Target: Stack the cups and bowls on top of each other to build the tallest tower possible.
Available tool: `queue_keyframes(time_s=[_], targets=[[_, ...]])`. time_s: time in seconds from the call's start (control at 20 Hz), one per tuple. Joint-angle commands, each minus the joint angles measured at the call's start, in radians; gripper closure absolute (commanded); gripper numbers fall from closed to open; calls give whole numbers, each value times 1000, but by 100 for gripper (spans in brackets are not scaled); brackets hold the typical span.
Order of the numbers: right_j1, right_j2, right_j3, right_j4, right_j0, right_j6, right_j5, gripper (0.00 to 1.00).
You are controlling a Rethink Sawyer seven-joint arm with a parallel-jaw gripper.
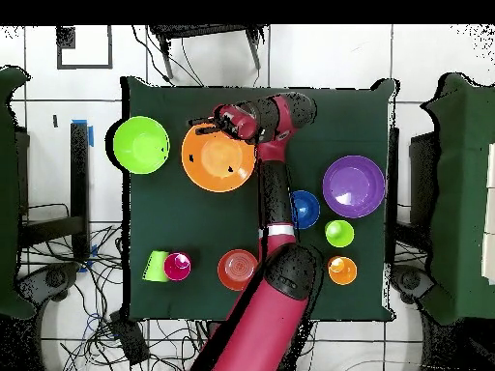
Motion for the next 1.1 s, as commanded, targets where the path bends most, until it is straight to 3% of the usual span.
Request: queue_keyframes(time_s=[0.05, 0.15, 0.35, 0.55, 0.65, 1.0, 1.1], targets=[[-5, -28, -80, -42, 13, -315, 95, 0], [-7, -30, -88, -79, 9, -325, 66, 0], [-20, -21, -156, -350, -13, -311, -70, 0], [-29, 77, -228, -636, -28, -311, -170, 0], [-25, 137, -248, -720, -32, -293, -186, 0], [-5, 362, -317, -994, -28, -217, -68, 0], [-3, 405, -329, -1044, -25, -198, -51, 0]])
